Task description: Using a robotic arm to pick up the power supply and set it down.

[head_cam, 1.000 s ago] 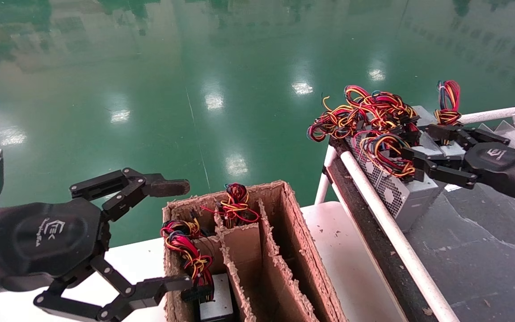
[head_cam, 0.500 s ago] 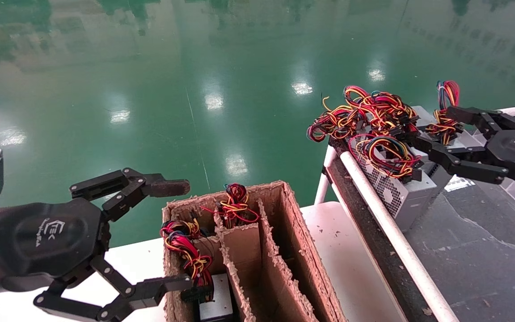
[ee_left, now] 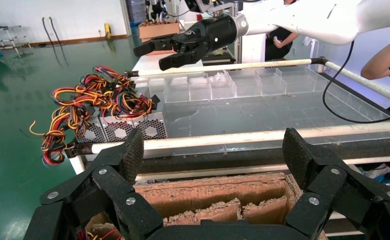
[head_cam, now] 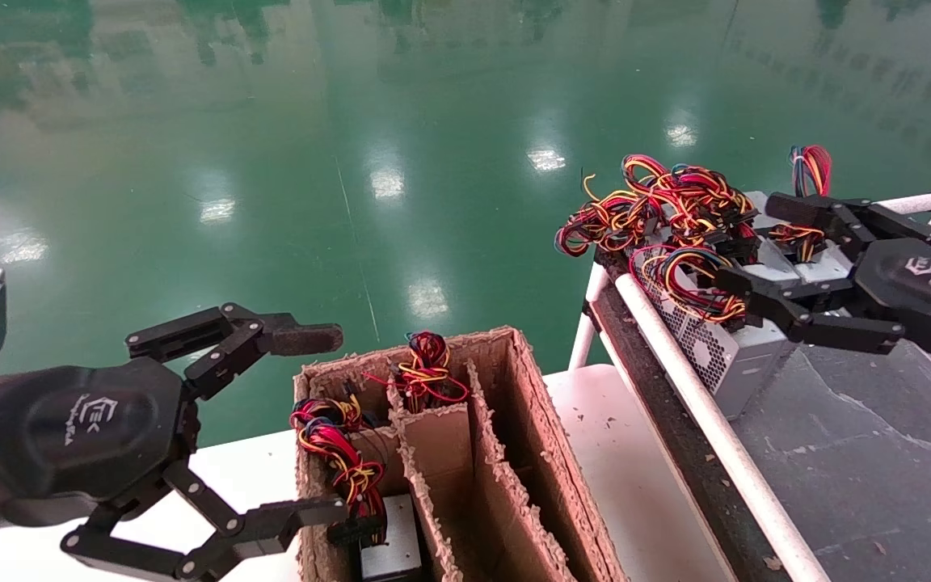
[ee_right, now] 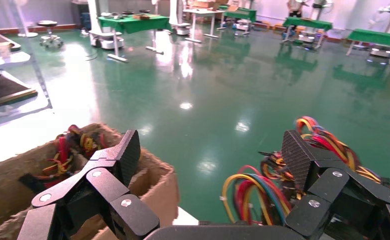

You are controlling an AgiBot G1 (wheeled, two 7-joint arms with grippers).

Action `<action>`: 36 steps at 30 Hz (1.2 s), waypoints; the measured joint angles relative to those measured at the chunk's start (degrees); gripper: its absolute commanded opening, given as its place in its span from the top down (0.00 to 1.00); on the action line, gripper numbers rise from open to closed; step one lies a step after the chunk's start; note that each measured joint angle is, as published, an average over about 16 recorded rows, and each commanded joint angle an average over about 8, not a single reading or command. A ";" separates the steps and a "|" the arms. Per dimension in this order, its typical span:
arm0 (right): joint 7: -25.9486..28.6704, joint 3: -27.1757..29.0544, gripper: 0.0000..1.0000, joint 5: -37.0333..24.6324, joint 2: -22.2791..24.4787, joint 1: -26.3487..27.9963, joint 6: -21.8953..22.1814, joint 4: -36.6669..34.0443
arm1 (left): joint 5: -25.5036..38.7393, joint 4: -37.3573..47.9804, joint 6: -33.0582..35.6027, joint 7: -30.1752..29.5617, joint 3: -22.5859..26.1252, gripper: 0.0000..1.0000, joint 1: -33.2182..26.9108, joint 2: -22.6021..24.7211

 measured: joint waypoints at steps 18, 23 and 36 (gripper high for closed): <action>4.12 -1.49 0.00 4.22 0.96 -3.57 -1.80 12.38 | -0.01 0.00 0.00 0.00 0.01 0.00 0.00 0.00; 5.26 -1.90 0.00 5.39 1.23 -4.56 -2.29 15.81 | -0.01 0.00 0.00 0.01 0.01 0.00 0.00 0.00; 8.23 -2.97 0.00 8.43 1.92 -7.13 -3.59 24.74 | -0.01 0.00 -0.01 0.01 0.02 0.00 -0.01 -0.01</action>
